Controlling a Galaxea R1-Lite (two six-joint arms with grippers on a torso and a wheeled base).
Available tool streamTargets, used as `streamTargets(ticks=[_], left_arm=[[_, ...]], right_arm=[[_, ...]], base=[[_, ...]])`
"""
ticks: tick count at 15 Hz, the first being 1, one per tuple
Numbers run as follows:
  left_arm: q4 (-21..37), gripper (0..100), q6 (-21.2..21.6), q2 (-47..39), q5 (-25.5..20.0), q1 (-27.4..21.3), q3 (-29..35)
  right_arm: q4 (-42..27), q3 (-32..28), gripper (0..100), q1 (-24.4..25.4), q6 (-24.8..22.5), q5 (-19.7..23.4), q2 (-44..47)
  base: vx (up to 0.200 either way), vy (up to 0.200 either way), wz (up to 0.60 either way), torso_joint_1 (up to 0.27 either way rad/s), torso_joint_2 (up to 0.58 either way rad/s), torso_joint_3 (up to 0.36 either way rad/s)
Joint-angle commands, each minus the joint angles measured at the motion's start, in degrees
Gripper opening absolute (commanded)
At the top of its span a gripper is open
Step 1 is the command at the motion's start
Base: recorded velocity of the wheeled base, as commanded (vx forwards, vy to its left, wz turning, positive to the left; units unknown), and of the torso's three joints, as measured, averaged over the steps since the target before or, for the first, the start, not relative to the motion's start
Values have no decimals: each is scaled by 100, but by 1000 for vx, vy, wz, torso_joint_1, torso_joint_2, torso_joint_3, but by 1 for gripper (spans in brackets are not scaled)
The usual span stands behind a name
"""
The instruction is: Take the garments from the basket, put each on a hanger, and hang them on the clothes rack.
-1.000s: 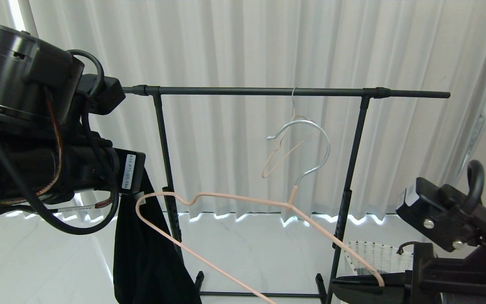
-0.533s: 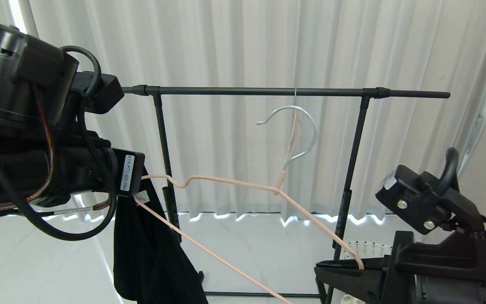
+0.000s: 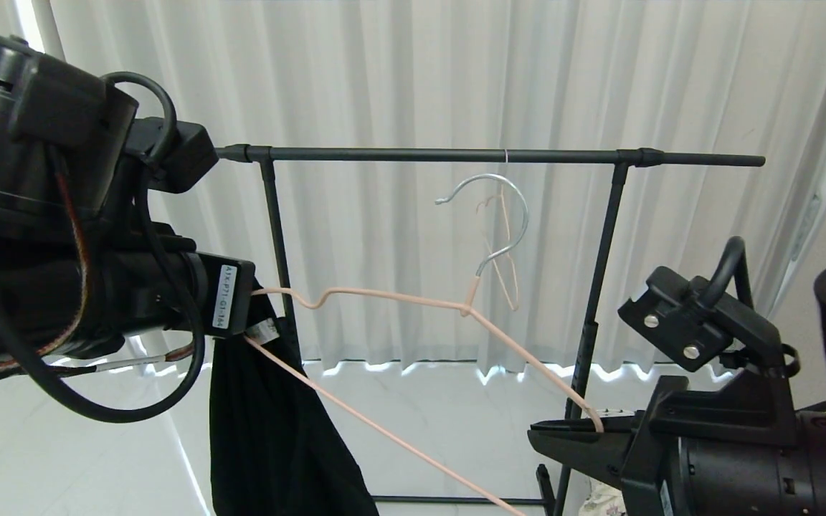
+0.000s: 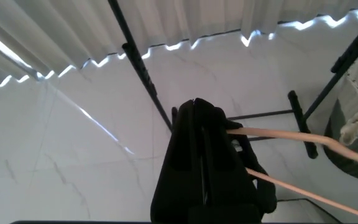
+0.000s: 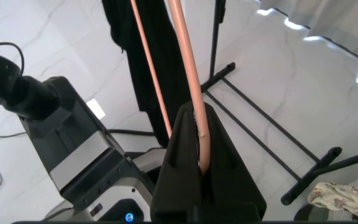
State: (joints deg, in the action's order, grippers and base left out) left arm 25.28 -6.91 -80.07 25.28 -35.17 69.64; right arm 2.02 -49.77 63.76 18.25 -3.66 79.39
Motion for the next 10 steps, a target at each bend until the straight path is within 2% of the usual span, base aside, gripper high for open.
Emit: streamTargets(ticks=[1, 5, 8, 10], left_arm=[[-6, 0, -161, 79, -6, -359, 67], [-32, 0, -205, 185, -41, -904, 119], [-480, 0, -126, 114, -50, -1238, 137], [-498, 0, -91, 114, -41, -1484, 146]], right_arm=[[123, -50, 0, -21, 3, -3, 306], [457, -217, 0, 102, 3, 41, 771], [474, -375, 0, 234, 3, 23, 1053], [483, -542, 0, 286, 12, 5, 1211]], base=[[0, 0, 0, 0, 0, 0], [0, 0, 0, 0, 0, 0], [0, 0, 0, 0, 0, 0], [0, 0, 0, 0, 0, 0]])
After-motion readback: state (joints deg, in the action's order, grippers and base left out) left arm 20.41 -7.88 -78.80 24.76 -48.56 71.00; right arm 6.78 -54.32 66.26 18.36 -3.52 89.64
